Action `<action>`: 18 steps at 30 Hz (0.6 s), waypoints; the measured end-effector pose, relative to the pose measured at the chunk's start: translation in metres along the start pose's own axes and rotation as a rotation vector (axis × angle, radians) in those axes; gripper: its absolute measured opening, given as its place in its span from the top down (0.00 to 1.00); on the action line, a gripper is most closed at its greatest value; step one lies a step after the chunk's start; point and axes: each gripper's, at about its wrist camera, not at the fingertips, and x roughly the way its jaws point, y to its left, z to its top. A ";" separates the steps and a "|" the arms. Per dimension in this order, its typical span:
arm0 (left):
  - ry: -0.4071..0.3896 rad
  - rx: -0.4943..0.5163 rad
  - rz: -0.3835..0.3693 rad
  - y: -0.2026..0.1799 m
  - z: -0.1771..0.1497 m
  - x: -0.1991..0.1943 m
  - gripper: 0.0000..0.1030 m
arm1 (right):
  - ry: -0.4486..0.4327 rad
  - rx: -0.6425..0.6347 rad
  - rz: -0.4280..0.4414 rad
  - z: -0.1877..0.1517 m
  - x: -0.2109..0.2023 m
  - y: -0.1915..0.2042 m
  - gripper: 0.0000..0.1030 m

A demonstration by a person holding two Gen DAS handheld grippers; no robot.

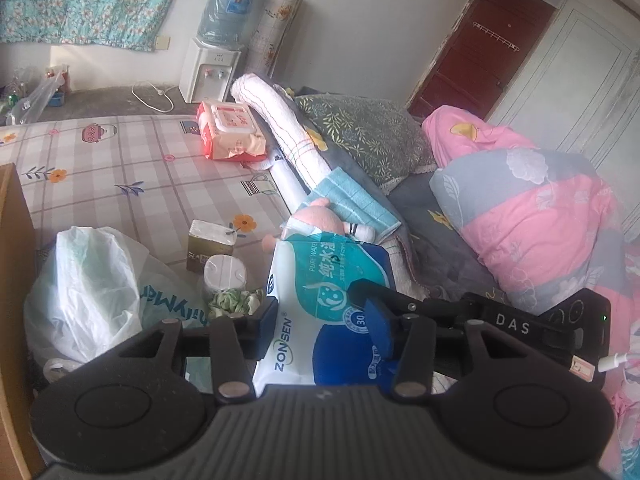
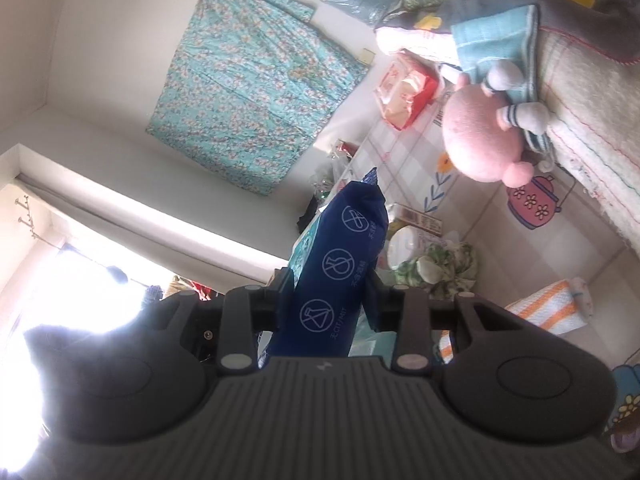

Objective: Organize soft objects
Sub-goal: 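Carry the blue wet-wipe pack with the right tool into the cardboard box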

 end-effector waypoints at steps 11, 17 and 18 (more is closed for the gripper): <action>-0.201 -0.168 0.171 0.077 -0.035 -0.117 0.52 | 0.243 -0.166 0.139 -0.057 0.075 0.101 0.66; -0.241 -0.321 0.252 0.142 -0.058 -0.154 0.52 | 0.407 -0.209 0.149 -0.106 0.135 0.139 0.66; -0.244 -0.341 0.261 0.152 -0.061 -0.157 0.52 | 0.428 -0.216 0.144 -0.114 0.144 0.144 0.66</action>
